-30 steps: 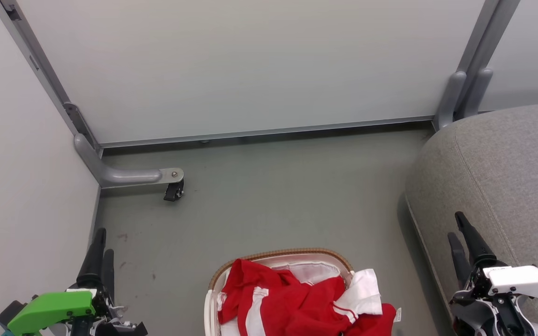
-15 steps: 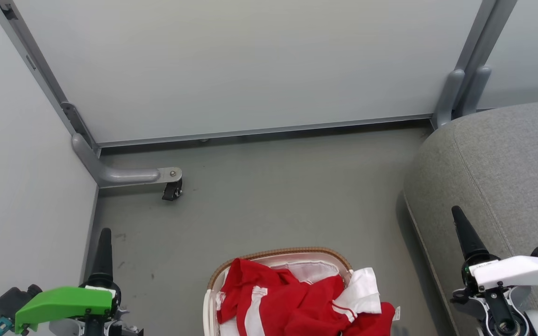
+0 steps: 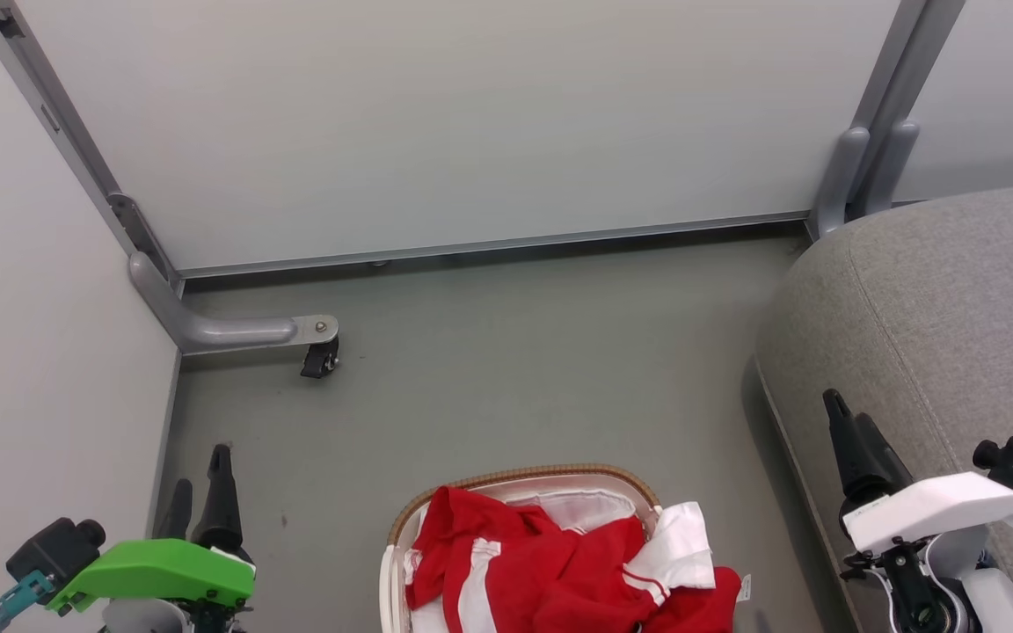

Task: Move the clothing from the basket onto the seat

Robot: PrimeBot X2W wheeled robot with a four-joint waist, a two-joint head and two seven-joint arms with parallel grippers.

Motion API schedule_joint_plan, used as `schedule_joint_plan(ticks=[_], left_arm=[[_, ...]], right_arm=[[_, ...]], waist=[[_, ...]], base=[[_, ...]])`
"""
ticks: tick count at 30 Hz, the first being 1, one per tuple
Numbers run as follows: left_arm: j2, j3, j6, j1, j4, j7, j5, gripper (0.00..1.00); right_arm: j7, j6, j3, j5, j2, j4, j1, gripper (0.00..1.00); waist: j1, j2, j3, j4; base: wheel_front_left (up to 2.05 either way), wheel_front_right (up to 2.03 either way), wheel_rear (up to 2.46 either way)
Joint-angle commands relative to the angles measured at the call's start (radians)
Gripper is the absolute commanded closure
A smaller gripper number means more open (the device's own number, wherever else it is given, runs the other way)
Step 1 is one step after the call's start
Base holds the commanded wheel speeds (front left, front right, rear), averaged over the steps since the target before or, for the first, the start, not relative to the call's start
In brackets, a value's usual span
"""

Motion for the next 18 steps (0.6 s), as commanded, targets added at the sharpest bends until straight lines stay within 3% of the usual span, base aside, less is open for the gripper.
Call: schedule_joint_plan(ticks=[1,18], left_arm=[[0.016,-0.007,0.008,-0.031,-0.007,-0.011,0.041,0.0],[0.041,-0.062,0.051,-0.025,-0.005,-0.066,0.254,0.0]], right_arm=[[-0.013,0.0,0.005,-0.041,-0.015,-0.007,-0.03,0.0],[-0.069,0.0,0.04,-0.27,-0.026,0.022,-0.033,0.0]], waist=[[0.0,0.0,0.0,0.0],[0.0,0.0,0.004,-0.009]], base=[[0.0,0.0,0.0],[0.0,0.0,0.0]])
